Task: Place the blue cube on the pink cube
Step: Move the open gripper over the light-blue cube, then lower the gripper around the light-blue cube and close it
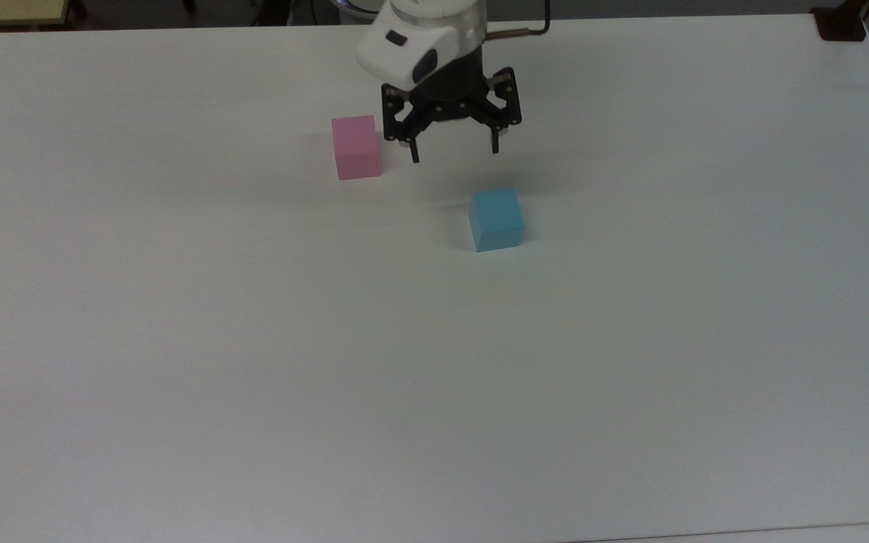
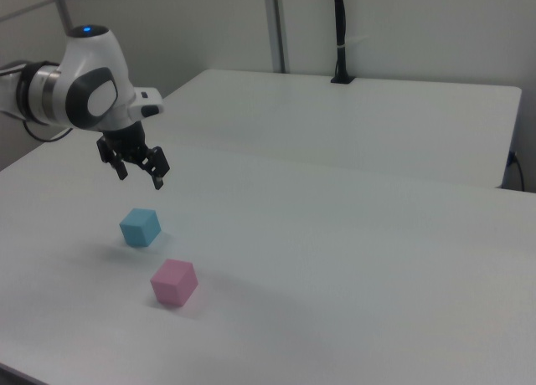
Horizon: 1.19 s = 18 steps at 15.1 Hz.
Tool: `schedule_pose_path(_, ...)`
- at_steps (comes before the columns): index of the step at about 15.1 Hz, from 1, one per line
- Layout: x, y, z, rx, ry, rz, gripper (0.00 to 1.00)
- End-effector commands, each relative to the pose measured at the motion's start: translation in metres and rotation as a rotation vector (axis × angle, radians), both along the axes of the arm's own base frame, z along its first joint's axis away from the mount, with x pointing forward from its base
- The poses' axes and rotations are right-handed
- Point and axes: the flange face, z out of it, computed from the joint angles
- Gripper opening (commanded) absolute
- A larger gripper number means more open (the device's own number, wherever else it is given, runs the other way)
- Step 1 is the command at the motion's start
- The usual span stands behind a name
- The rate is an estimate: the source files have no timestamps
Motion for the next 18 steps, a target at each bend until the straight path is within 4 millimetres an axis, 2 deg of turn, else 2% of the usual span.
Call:
schedule_pose_path(1,0.000,0.033,-0.036,-0.054,0.023,-0.021,1.00)
schedule_pose_path(4,-0.004,0.056,-0.061,-0.097,0.052,-0.004,1.00)
schedule_pose_path(6,-0.004,0.064,-0.079,-0.122,0.070,0.002,1.00)
schedule_pose_path(15,0.003,0.082,-0.114,-0.187,0.076,-0.024,1.00)
schedule_pose_path(18,0.005,0.085,-0.118,-0.191,0.076,-0.029,1.00)
